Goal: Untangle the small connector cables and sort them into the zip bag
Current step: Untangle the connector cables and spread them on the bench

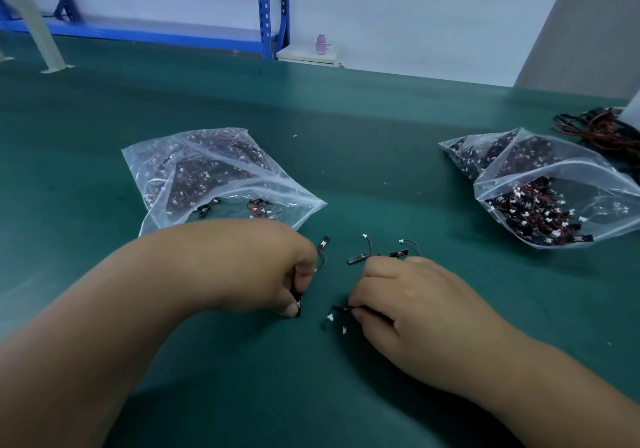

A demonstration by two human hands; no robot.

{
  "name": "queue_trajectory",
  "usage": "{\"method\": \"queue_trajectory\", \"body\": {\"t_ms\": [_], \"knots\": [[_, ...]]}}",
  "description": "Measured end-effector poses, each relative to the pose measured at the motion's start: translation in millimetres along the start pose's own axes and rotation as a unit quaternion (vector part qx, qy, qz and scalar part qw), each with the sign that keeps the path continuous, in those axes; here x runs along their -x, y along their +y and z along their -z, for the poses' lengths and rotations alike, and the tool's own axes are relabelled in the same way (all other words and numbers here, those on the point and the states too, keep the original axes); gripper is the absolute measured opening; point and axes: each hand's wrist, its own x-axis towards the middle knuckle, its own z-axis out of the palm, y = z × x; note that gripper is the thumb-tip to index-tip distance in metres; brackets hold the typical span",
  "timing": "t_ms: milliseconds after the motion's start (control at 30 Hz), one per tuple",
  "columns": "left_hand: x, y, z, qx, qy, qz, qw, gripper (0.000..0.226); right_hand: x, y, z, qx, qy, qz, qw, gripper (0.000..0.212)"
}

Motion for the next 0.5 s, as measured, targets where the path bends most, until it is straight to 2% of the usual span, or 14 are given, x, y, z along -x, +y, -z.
{"method": "queue_trajectory", "body": {"t_ms": [100, 267, 400, 500], "knots": [[0.7, 3.1, -0.1, 0.017, 0.019, -0.007, 1.000, 0.033, 3.4, 11.9, 1.2, -0.040, 0.025, -0.046, 0.998, 0.024], [6.2, -5.4, 4.4, -0.031, 0.081, 0.049, 0.995, 0.050, 3.7, 28.5, -1.9, -0.109, 0.108, -0.131, 0.979, 0.010], [5.3, -4.4, 4.0, -0.042, 0.041, 0.061, 0.996, 0.039, 2.5, 28.4, -5.4, -0.131, 0.143, -0.151, 0.969, 0.011], [4.5, 0.0, 5.2, -0.040, 0.017, 0.039, 0.998, 0.026, 2.2, 26.7, -6.8, -0.133, 0.117, -0.122, 0.977, 0.014]]}}
